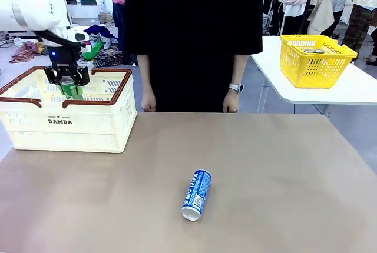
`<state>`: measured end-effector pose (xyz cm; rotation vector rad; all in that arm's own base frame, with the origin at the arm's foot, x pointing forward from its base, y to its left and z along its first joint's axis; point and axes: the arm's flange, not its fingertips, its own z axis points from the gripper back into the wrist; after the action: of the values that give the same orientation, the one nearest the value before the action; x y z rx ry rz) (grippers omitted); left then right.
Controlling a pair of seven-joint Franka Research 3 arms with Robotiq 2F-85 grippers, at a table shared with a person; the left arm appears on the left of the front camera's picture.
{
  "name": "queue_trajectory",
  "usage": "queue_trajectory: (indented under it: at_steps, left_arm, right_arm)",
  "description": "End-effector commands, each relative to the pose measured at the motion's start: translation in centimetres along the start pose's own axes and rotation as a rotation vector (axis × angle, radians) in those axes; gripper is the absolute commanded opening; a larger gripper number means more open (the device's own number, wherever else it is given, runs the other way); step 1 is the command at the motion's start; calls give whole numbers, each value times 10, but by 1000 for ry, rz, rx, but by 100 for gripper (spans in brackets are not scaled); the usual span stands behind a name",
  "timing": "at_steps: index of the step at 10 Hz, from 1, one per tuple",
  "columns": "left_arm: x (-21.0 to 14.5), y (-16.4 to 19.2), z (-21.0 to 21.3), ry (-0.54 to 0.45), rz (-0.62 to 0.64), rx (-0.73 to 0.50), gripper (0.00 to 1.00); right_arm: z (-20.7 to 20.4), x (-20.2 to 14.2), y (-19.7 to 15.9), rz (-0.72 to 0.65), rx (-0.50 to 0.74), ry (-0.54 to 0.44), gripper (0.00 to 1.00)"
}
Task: Place the drinks into the Shopping basket.
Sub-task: Pick up one drink and place it into the Shopping basket.
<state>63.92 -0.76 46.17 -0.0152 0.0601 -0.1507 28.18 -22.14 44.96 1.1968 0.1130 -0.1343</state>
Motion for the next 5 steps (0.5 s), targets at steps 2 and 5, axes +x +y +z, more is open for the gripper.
queue_trajectory:
  at_steps: [2, 5]
  left_arm:
    - [-1, 5, 3, -42, 81, 22, 0]
    - [15, 5, -17, 34, 163, 29, 0]
  right_arm:
    - [2, -1, 5, -14, 4, 0, 100]
    - [2, -1, 5, -14, 4, 0, 100]
